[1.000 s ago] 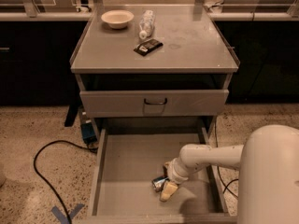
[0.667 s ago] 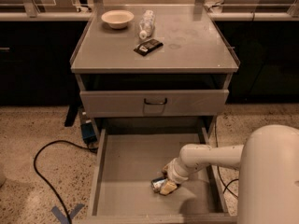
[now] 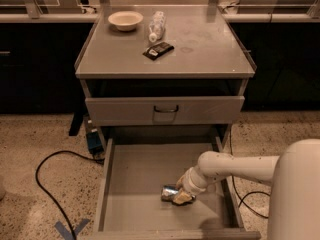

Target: Pick redbull can from middle drawer and place on counter

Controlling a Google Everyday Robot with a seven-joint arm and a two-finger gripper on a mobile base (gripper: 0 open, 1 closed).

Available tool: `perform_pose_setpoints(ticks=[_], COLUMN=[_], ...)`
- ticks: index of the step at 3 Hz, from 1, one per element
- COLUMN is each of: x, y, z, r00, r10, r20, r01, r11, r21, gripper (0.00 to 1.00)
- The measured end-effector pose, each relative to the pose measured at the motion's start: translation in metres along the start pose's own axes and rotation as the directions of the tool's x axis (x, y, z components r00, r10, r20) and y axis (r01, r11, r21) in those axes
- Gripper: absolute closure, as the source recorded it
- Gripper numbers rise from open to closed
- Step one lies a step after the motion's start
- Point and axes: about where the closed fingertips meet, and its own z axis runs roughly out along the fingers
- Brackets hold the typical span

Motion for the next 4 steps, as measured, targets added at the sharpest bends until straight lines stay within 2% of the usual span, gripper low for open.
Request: perform_pose_setpoints(ticks=[1,2,3,4], x=[-0.024,-0.04,-0.066,-0.098], y=[-0.006,-0.004,-0.008,-0.018], z=[-0.064,-0.152,-0.245,-0.32], r00=[0.994,0.979,0.955,0.942], r10=[0.021,0.029,-0.017,-0.074], r20=[0.104,0.202,0.296,0.327], r01=[-0.022,-0.037,-0.006,0.041], r11=[0.9997,0.9988,0.9972,0.9934], r21=[0.013,0.033,0.075,0.107], gripper=[1.0,1.0,1.0,1.0])
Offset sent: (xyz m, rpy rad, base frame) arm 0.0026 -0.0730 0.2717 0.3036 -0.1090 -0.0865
